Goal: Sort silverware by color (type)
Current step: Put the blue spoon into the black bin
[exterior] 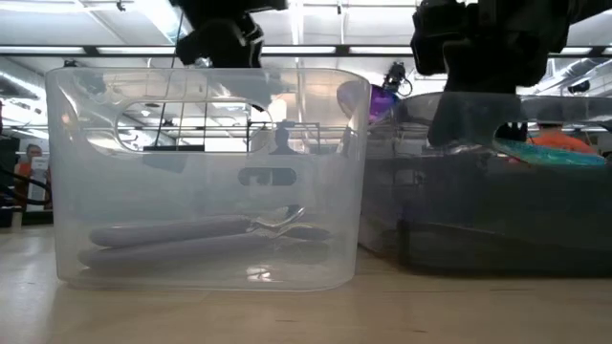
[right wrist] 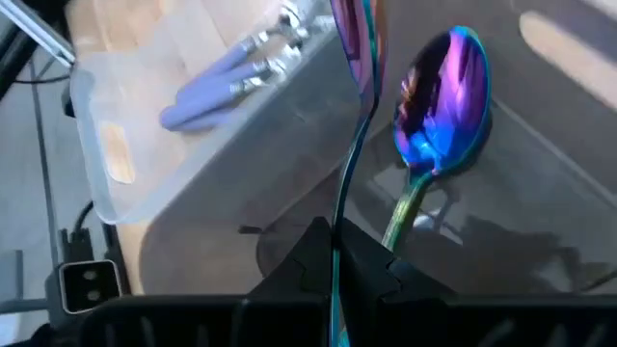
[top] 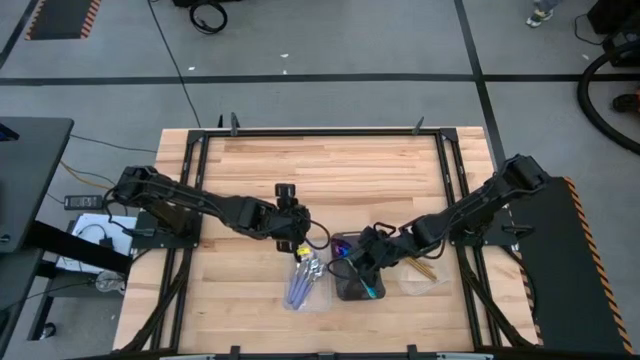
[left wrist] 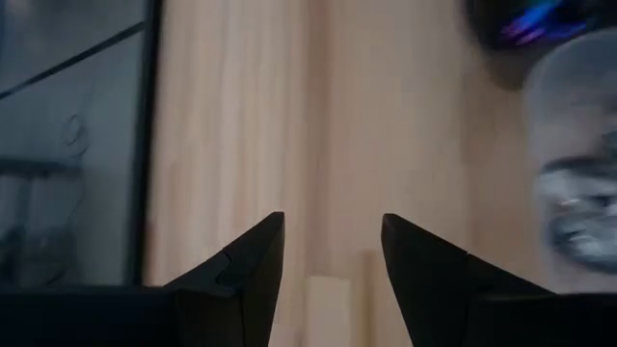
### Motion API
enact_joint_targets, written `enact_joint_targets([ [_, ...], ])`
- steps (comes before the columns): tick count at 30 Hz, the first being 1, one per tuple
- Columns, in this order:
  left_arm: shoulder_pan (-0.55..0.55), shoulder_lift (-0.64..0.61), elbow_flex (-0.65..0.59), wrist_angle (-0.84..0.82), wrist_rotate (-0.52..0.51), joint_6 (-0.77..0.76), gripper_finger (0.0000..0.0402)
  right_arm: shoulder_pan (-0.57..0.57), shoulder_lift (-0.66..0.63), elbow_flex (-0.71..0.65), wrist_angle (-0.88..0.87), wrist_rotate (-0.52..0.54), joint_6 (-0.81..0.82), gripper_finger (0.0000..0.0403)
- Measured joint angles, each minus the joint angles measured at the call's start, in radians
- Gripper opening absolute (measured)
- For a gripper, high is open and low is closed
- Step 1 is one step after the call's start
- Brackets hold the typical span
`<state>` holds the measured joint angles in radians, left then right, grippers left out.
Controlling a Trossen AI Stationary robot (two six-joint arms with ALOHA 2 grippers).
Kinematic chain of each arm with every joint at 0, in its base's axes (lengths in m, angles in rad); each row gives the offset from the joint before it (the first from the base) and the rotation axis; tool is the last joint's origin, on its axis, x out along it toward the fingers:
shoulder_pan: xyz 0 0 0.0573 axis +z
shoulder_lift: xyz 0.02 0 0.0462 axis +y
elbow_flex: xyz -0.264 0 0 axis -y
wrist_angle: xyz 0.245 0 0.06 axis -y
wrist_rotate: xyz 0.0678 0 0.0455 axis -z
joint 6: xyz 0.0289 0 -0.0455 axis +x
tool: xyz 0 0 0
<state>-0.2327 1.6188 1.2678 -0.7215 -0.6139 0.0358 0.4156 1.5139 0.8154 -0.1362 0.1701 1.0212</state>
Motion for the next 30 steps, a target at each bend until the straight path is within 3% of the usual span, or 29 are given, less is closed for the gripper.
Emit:
enact_joint_targets([
  [4, -0.001, -0.001, -0.054, 0.105, 0.07, 0.03, 0.0182, 0.0, 0.018, 0.0, 0.005, -0.018, 0.027, 0.0013],
  [12, 0.0, -0.094, -0.248, 0.292, 0.088, 0.016, 0.0182, -0.006, 0.023, 0.0, -0.043, -0.021, 0.09, 0.0014],
  [21, 0.0, -0.361, -0.557, 0.648, 0.091, -0.04, 0.0182, -0.02, 0.023, 0.0, -0.077, -0.035, 0.131, 0.0015],
  [30, -0.007, -0.574, -0.775, 0.87, 0.088, -0.107, 0.0182, -0.039, 0.023, 0.0, -0.103, -0.055, 0.17, 0.0016],
])
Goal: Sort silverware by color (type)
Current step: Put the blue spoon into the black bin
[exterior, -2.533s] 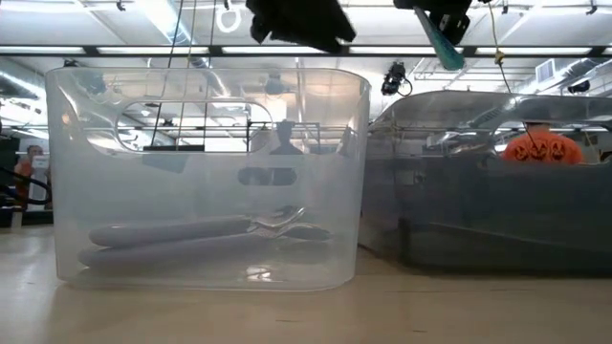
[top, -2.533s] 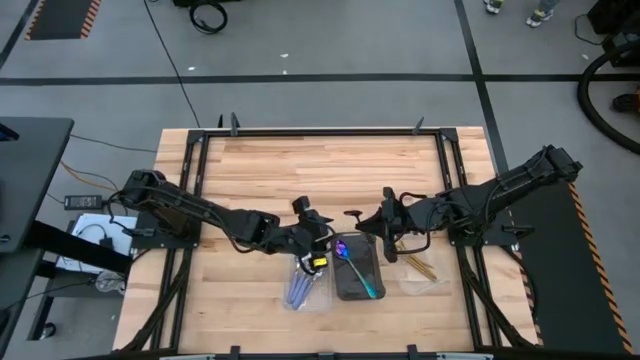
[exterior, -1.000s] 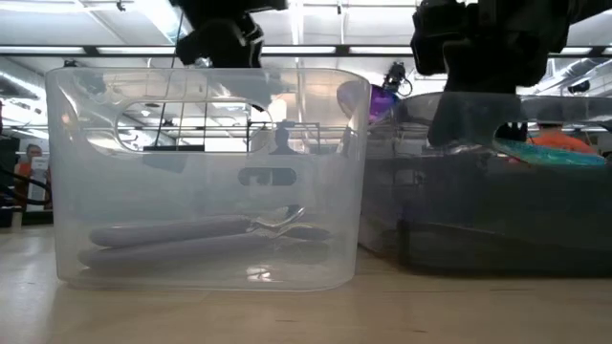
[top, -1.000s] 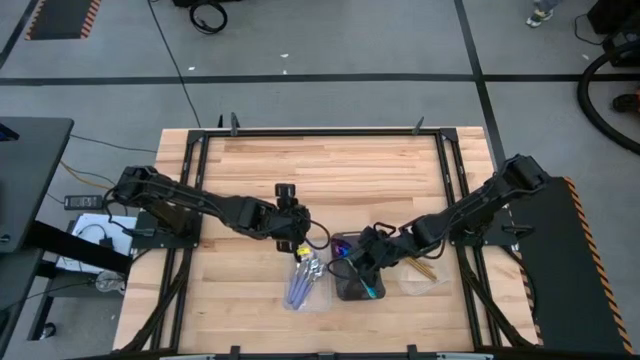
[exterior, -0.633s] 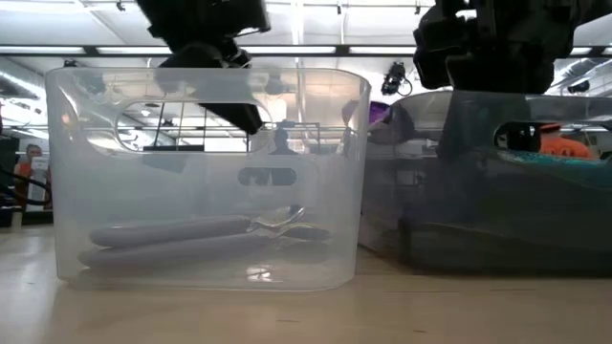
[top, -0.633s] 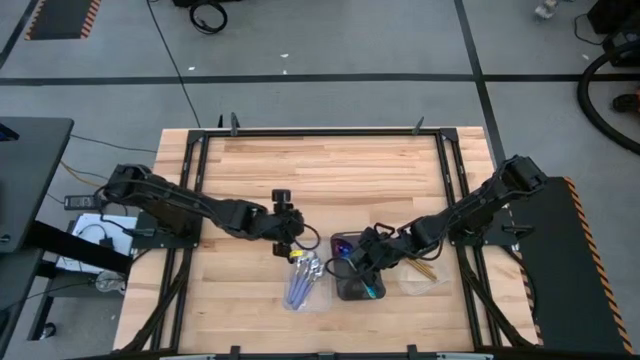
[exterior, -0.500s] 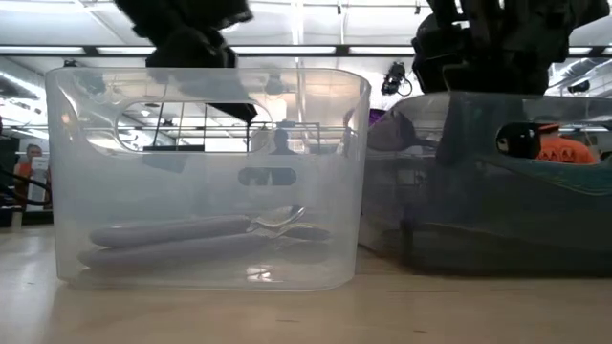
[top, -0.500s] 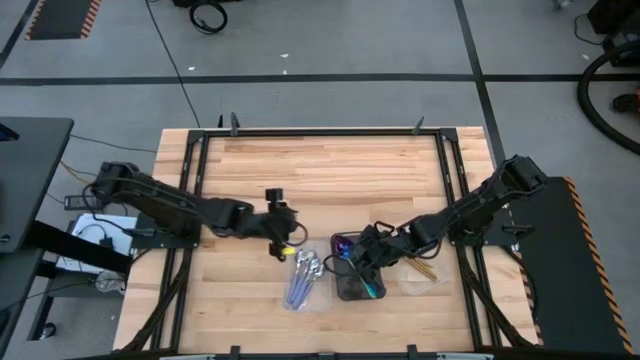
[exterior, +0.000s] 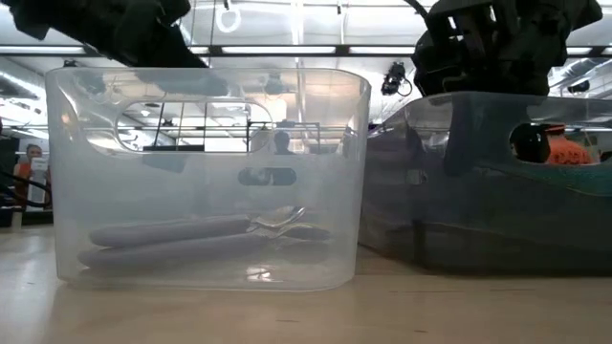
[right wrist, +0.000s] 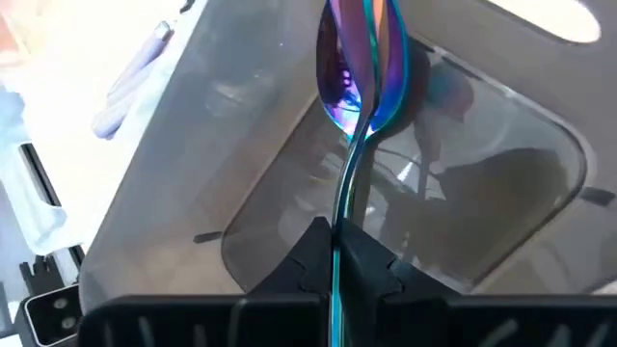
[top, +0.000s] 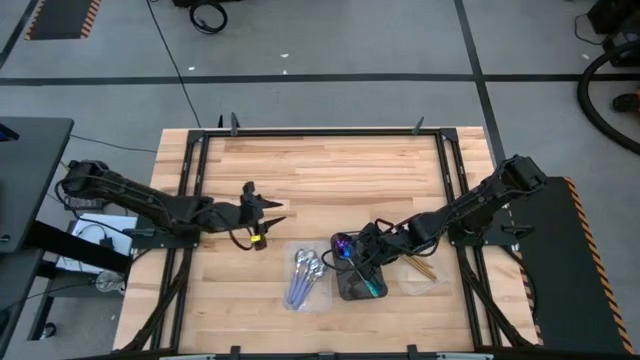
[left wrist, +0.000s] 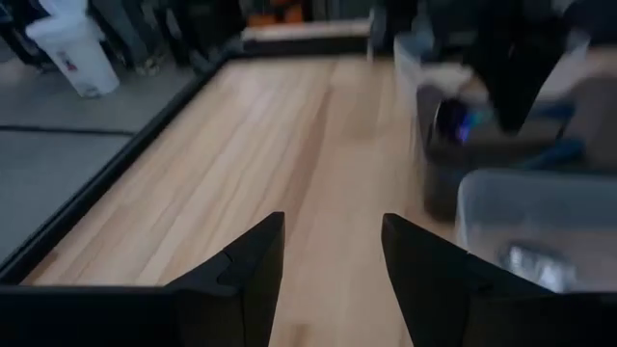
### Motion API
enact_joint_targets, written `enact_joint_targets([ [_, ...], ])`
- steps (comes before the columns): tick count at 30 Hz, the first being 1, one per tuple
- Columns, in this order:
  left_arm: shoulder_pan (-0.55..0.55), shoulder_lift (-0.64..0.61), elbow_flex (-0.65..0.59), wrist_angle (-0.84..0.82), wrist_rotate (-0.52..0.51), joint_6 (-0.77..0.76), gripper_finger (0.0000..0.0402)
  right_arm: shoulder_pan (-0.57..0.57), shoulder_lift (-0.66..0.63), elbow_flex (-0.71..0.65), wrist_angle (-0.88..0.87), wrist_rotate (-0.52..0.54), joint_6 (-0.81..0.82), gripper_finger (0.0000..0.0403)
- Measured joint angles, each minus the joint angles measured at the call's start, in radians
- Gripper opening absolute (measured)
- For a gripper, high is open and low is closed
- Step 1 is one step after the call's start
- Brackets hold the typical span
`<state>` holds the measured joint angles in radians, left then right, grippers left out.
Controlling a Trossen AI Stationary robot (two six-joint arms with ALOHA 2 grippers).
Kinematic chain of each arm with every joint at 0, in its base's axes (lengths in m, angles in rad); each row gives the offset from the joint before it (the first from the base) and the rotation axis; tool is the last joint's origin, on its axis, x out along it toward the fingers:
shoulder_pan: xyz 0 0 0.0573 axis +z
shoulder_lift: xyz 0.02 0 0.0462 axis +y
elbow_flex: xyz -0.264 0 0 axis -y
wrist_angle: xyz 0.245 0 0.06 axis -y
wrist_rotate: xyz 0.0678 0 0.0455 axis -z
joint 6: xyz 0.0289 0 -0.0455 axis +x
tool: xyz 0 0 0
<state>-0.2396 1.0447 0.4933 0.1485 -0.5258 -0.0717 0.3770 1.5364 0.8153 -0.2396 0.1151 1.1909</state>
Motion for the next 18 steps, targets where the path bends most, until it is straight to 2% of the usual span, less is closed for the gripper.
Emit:
enact_joint_targets([
  [7, -0.01, -0.085, -0.098, 0.116, 0.001, -0.023, 0.0182, -0.014, 0.0, 0.0, -0.002, -0.041, 0.003, 0.0021],
  [18, -0.027, -0.117, -0.24, 0.345, 0.003, -0.021, 0.0182, -0.038, 0.0, 0.0, 0.014, -0.075, 0.004, 0.0032],
])
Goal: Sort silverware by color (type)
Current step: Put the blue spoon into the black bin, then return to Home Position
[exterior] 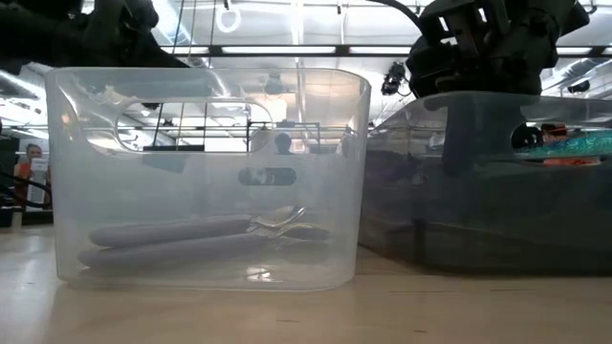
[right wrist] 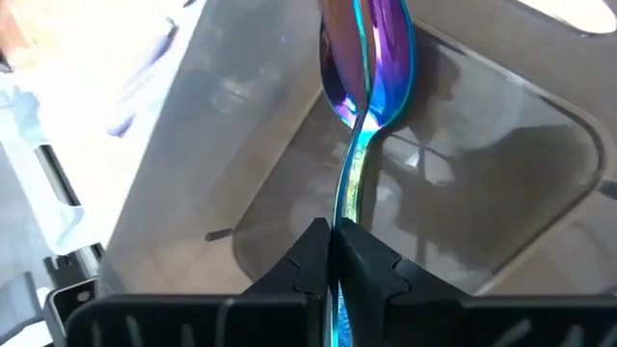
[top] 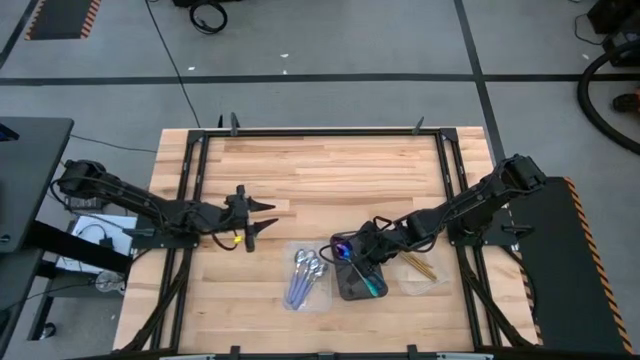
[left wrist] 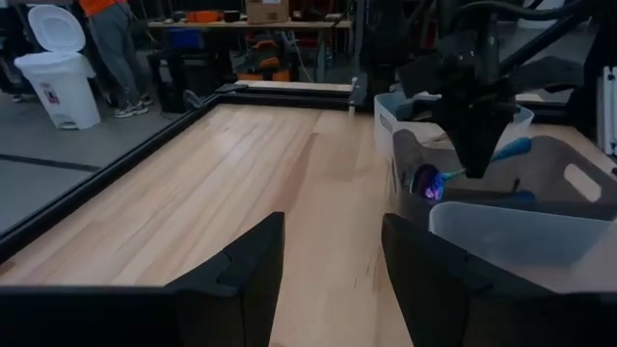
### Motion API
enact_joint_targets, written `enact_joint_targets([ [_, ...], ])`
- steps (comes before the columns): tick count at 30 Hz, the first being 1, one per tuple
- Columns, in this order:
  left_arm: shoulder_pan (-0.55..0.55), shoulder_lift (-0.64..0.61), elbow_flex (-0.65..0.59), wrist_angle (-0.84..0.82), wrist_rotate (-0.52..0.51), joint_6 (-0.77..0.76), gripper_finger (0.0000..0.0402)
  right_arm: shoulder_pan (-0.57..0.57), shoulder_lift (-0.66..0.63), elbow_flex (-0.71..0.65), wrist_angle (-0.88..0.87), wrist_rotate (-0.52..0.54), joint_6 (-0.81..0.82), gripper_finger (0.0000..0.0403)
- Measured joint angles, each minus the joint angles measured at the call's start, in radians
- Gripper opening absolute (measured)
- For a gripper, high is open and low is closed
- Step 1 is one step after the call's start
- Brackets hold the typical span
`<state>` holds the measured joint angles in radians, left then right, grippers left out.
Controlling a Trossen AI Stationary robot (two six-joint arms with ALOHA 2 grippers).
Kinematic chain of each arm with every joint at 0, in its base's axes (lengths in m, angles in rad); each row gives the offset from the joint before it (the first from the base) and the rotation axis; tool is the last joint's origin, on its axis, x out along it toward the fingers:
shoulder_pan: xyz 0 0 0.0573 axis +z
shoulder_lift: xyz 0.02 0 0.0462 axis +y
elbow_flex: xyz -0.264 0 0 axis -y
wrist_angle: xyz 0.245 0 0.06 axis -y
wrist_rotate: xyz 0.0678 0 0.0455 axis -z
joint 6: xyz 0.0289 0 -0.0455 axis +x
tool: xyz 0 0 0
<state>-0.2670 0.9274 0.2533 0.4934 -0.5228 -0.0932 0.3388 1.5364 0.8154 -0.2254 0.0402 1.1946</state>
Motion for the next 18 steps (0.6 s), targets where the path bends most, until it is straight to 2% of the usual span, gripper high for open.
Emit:
enact_joint_targets([
  [7, -0.002, -0.001, -0.022, 0.039, 0.003, -0.024, 0.0182, -0.002, 0.0, 0.0, 0.013, 0.015, -0.018, 0.0038],
  [18, -0.002, -0.001, -0.022, 0.042, 0.004, -0.054, 0.0182, -0.012, 0.0, 0.0, 0.027, 0.016, -0.047, 0.0078],
])
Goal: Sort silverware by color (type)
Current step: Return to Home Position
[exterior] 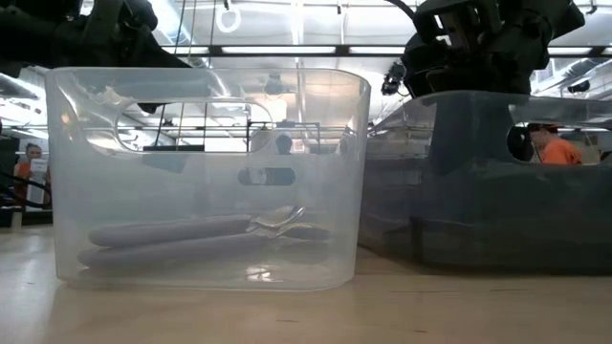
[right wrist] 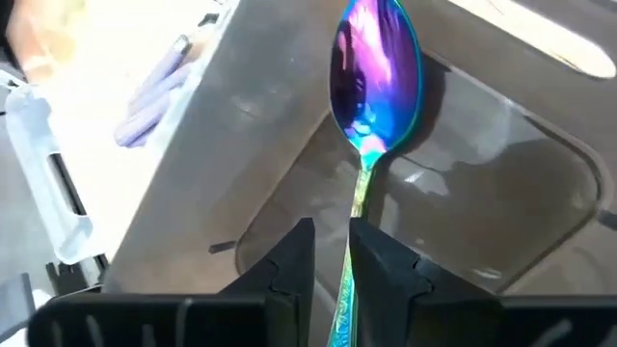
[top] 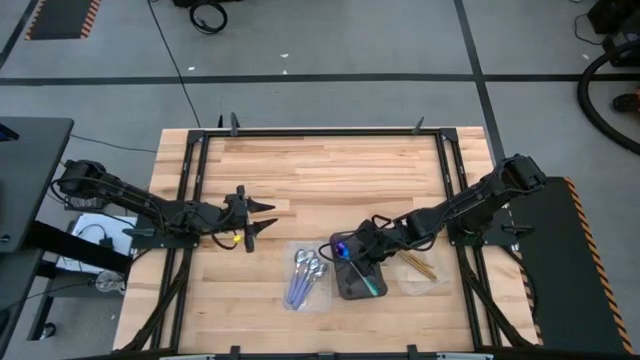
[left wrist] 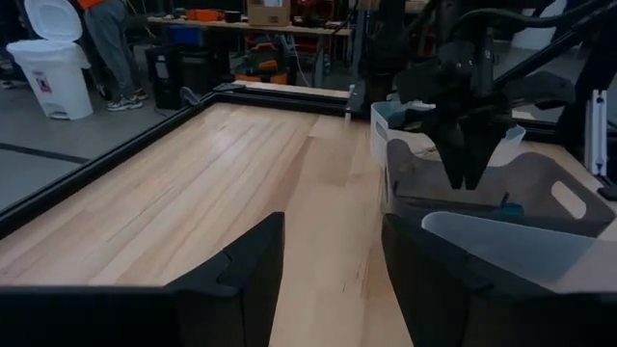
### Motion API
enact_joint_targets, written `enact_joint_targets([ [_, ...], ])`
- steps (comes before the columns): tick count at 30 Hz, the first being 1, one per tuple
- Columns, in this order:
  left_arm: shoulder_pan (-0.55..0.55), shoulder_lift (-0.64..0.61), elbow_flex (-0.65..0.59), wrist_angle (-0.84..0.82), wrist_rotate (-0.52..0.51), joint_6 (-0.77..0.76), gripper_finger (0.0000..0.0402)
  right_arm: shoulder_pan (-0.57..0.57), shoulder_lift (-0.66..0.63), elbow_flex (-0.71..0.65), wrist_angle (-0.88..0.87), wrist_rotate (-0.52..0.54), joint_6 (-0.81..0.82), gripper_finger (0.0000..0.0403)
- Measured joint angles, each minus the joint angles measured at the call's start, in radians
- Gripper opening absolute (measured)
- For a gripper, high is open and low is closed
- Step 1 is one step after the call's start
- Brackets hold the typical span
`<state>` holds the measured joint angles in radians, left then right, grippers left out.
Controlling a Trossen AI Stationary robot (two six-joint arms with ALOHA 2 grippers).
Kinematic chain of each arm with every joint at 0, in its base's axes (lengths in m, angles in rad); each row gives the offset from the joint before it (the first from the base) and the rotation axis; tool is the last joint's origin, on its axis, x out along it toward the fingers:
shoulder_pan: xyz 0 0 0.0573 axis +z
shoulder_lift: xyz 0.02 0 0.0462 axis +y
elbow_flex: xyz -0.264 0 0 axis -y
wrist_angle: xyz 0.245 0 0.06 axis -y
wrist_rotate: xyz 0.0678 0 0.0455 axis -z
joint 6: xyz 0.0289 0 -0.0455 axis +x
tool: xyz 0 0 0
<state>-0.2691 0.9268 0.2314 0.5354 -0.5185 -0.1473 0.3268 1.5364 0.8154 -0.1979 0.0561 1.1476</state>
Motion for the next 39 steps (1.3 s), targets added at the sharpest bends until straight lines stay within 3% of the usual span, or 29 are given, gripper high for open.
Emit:
enact_joint_targets([
  [4, 0.0, 0.0, 0.0, 0.009, 0.045, -0.012, 0.0182, -0.022, -0.029, 0.0, 0.033, -0.048, -0.068, 0.0082],
  [13, 0.003, 0.0, 0.0, 0.015, 0.063, -0.051, 0.0182, -0.037, -0.135, 0.0, -0.042, 0.07, -0.269, 0.0052],
  [19, 0.004, -0.003, 0.0, 0.019, 0.061, -0.077, 0.0182, -0.109, -0.202, 0.0, -0.008, 0.081, -0.441, 0.0021],
  [30, 0.024, -0.164, -0.088, 0.027, 0.029, -0.059, 0.0182, -0.206, -0.382, 0.0, -0.022, 0.112, -0.679, 0.0008],
  [39, 0.032, -0.313, -0.167, 0.028, 0.017, -0.077, 0.0182, -0.257, -0.538, -0.031, -0.049, 0.179, -0.782, 0.0008],
])
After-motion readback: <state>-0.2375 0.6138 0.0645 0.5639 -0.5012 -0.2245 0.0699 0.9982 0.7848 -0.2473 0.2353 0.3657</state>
